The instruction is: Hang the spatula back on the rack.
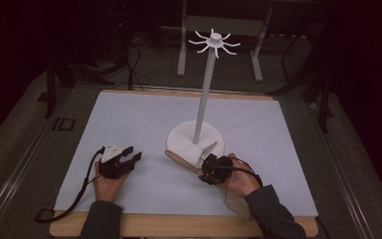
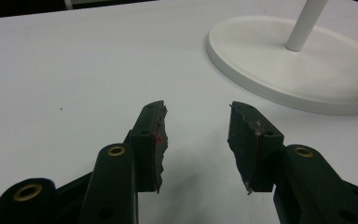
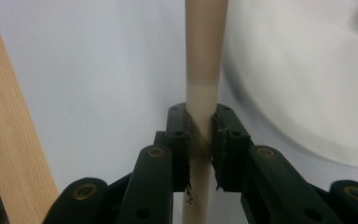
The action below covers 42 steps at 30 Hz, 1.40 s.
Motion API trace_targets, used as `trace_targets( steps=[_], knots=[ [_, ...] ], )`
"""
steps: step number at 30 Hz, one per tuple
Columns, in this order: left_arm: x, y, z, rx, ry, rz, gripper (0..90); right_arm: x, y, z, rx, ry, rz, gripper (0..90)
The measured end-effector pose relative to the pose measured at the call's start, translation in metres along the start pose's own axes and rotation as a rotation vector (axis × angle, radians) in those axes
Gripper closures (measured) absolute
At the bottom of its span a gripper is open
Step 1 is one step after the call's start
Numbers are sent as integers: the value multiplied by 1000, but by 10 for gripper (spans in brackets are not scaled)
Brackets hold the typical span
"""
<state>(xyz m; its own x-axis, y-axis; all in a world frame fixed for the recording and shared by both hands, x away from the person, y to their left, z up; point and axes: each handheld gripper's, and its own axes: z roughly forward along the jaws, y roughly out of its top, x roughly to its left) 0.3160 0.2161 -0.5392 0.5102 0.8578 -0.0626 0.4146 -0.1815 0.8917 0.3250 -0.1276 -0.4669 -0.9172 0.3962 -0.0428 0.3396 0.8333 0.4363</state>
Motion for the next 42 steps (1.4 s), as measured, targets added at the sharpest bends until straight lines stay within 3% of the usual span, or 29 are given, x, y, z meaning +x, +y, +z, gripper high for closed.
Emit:
trace_targets(
  steps=[1, 12, 18, 42],
  knots=[
    [0, 0, 0, 0, 0, 0, 563, 0, 0, 0, 0, 0, 0, 780],
    [0, 0, 0, 0, 0, -1, 564, -18, -21, -36, -204, -63, 76, 780],
    [0, 0, 0, 0, 0, -1, 563, -25, -31, -48, -273, -86, 104, 781],
    [0, 0, 0, -1, 1, -4, 563, -38, -44, -79, -423, -129, 155, 781]
  ],
)
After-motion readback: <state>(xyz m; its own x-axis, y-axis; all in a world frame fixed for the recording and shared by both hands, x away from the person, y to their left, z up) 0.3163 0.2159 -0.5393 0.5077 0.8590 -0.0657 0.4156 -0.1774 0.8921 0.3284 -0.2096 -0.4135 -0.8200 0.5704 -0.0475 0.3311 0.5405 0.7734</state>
